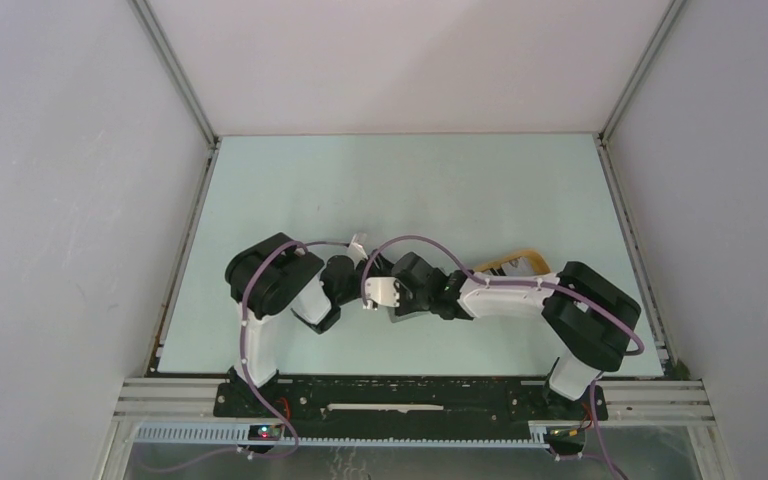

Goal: Put the credit cards into the card holder
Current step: Insert the credit card into the card holder.

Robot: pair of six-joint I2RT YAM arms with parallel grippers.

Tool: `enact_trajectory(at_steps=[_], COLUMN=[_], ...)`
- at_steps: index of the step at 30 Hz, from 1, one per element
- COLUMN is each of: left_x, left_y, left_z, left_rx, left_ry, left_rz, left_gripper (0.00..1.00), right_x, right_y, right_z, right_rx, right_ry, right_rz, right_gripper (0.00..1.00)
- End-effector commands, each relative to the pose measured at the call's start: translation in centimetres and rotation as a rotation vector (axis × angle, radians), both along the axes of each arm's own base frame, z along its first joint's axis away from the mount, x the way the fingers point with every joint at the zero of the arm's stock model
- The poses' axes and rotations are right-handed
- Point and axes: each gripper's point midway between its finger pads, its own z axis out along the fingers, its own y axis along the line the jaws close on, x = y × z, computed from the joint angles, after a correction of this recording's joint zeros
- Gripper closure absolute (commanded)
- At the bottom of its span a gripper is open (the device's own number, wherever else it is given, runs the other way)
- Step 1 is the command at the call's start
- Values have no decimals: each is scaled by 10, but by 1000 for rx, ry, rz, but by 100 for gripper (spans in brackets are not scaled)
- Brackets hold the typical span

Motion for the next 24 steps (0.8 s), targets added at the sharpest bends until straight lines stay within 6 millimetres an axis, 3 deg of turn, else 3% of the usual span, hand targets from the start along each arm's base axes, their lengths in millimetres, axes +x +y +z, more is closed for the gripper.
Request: enact_trajectory(at_steps=[1,9,13,20,24], left_x=[-8,-5,-3,-7,-15], left_y=[8,8,9,26,44], left_z=[-28,-18,-4,24,34], left_rx=[73,60,51,73,109], left_ry=[55,31,-9,-121,-193], left_rz=[-13,-12,-4,46,87], left_gripper=[53,51,49,48,48], right_x=[12,17,5,-22,-21], right_y=[-21,-37,-32,-24,-34], right_z=[2,2,14,64,92], right_rx=[-35,-44,9,161,245], right_ry=[-16,3,50,195,234], right_rz=[-67,-108,-81,-35,-63], right_gripper=[100,100,100,87,80])
